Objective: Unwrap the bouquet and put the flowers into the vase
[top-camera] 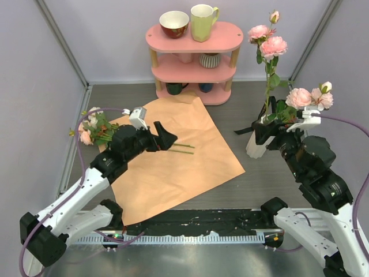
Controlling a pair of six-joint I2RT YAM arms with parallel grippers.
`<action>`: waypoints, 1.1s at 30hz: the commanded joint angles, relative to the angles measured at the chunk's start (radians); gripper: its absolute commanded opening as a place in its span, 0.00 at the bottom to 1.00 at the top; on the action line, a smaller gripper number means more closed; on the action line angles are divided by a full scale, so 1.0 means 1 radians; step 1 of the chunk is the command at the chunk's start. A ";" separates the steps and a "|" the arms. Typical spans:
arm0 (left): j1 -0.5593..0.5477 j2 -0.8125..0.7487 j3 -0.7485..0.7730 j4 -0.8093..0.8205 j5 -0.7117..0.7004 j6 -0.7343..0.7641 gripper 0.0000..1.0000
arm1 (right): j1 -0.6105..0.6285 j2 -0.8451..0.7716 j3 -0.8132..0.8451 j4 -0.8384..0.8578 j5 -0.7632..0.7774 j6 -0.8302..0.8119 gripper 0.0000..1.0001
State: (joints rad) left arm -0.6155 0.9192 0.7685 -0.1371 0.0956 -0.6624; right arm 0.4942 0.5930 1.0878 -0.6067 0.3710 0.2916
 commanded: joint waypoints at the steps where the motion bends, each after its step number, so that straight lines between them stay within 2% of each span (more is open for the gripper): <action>1: 0.110 -0.006 0.006 -0.104 -0.218 -0.126 1.00 | 0.000 0.089 -0.006 0.087 -0.531 -0.034 0.69; 5: 0.258 -0.060 -0.113 -0.039 -0.136 -0.358 1.00 | 0.001 0.223 -0.051 0.166 -0.820 0.072 0.67; 8: 0.350 -0.095 -0.257 0.082 -0.054 -0.516 1.00 | 0.050 0.309 -0.126 0.268 -0.911 0.156 0.65; 12: 0.430 -0.074 -0.302 0.070 -0.069 -0.605 0.97 | 0.252 0.392 -0.143 0.272 -0.663 0.150 0.64; 16: 0.462 -0.002 -0.272 -0.035 -0.155 -0.687 0.89 | 0.319 0.436 -0.146 0.278 -0.595 0.172 0.62; 25: 0.513 0.269 -0.359 0.201 -0.050 -0.953 0.67 | 0.336 0.369 -0.166 0.275 -0.503 0.155 0.61; 33: 0.513 0.458 -0.371 0.388 -0.033 -0.979 0.61 | 0.336 0.337 -0.170 0.240 -0.488 0.141 0.61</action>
State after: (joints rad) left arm -0.1085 1.3262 0.4122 0.1230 0.0654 -1.5978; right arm 0.8246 0.9524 0.9096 -0.3759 -0.1471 0.4465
